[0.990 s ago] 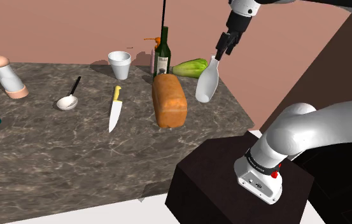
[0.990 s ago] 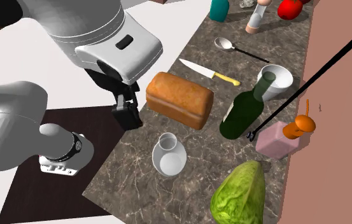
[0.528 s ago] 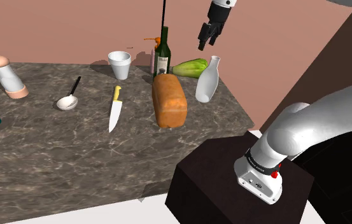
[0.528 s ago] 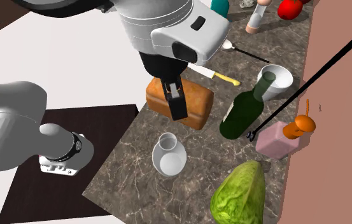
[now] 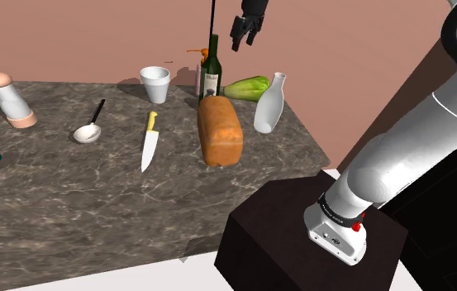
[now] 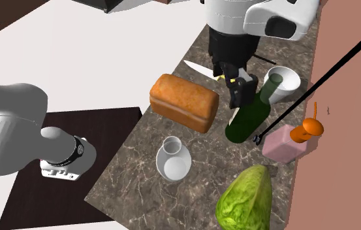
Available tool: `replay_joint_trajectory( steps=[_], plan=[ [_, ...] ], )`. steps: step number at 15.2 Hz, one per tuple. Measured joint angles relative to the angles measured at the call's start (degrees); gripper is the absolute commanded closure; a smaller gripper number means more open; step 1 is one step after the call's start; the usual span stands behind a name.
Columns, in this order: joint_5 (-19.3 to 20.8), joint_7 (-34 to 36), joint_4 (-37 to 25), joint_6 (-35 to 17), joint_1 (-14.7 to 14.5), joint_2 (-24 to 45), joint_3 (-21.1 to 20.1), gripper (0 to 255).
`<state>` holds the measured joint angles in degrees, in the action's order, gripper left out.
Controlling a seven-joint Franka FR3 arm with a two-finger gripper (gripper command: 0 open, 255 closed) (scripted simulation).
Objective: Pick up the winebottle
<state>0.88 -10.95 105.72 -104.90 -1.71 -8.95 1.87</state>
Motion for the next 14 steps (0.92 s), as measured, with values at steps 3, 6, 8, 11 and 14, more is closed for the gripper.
replay_joint_trajectory(
  steps=[3,6,8,11,14],
  plan=[
    [0.01,-0.33,-7.56,0.40,-0.39,6.37,-0.36,0],
    [0.09,-0.77,-16.29,1.77,-0.69,13.01,-0.65,0],
    [0.14,-1.09,-23.59,3.48,-0.88,18.11,-0.83,0],
    [0.17,-1.24,-24.06,2.31,-0.93,19.55,-0.90,0],
    [0.20,-1.22,-21.53,-0.05,-0.94,19.34,-0.91,0]
  ],
)
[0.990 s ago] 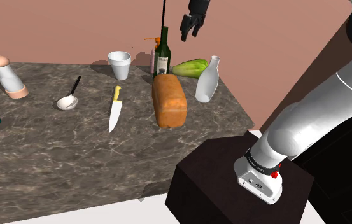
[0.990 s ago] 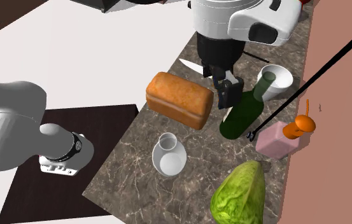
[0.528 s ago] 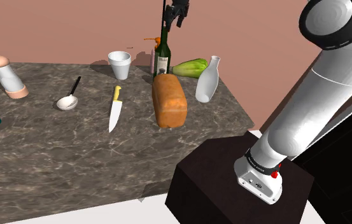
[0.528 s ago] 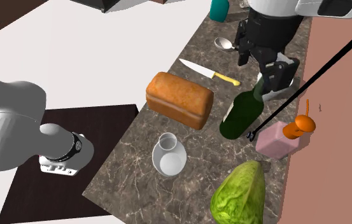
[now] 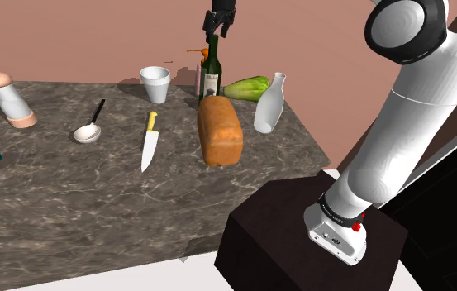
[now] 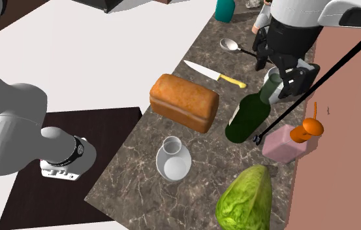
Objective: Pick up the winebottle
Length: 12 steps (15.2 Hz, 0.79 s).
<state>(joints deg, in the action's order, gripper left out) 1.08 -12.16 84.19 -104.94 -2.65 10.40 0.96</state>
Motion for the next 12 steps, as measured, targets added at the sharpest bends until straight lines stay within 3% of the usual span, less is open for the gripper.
replay_joint_trajectory(
  steps=[2,3,12],
  plan=[
    [0.01,-0.01,1.68,-1.43,0.02,-0.26,0.01,0],
    [0.01,0.00,2.00,-1.74,0.02,-0.27,0.02,255],
    [-0.02,-0.06,2.31,-2.12,0.06,-0.32,0.03,255]
  ],
)
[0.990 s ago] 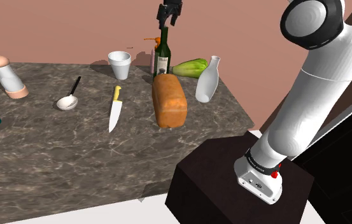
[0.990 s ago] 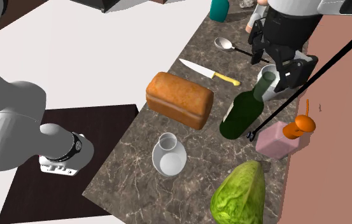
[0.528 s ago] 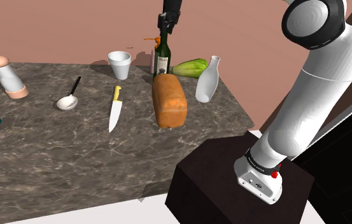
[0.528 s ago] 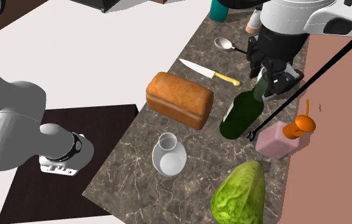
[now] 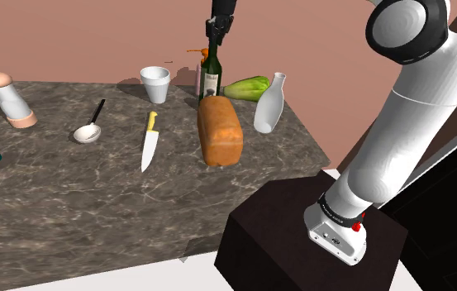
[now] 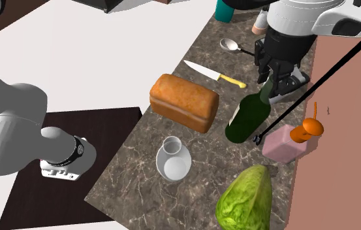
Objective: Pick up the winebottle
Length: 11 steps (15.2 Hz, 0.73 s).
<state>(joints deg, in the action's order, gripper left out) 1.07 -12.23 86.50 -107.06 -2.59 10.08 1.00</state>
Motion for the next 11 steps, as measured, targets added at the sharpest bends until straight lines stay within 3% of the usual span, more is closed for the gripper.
replay_joint_trajectory(
  steps=[11],
  plan=[
    [-0.02,-0.01,-9.11,7.53,-0.07,1.68,-0.05,255]
  ],
)
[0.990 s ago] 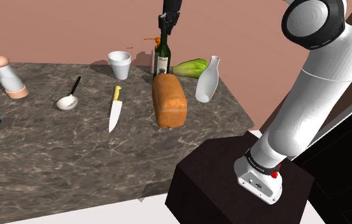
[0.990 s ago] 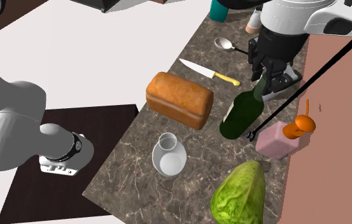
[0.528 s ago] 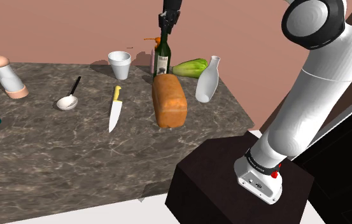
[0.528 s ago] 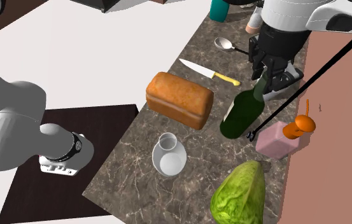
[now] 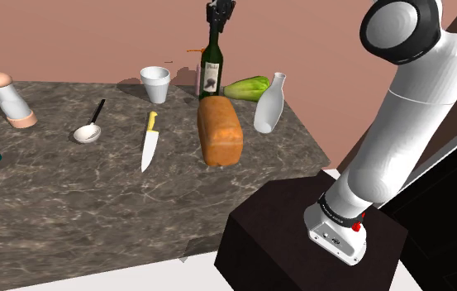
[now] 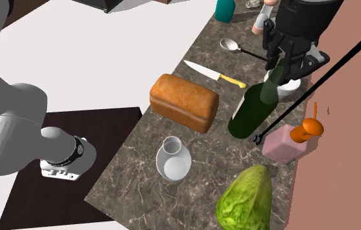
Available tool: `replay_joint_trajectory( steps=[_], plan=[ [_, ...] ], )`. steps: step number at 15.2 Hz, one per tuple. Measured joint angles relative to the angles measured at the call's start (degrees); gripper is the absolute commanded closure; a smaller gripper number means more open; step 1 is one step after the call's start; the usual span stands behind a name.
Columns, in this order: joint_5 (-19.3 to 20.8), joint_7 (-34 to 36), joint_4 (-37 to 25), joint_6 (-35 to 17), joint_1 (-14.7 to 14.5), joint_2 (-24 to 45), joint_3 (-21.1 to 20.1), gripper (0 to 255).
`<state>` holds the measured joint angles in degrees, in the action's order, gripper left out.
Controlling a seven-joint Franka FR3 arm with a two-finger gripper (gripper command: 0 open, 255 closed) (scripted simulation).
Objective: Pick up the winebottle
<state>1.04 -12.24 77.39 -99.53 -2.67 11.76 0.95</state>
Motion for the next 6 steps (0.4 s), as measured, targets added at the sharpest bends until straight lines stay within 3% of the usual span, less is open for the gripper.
replay_joint_trajectory(
  steps=[6],
  plan=[
    [-0.06,-0.17,-7.27,5.30,0.06,1.97,0.03,255]
  ],
)
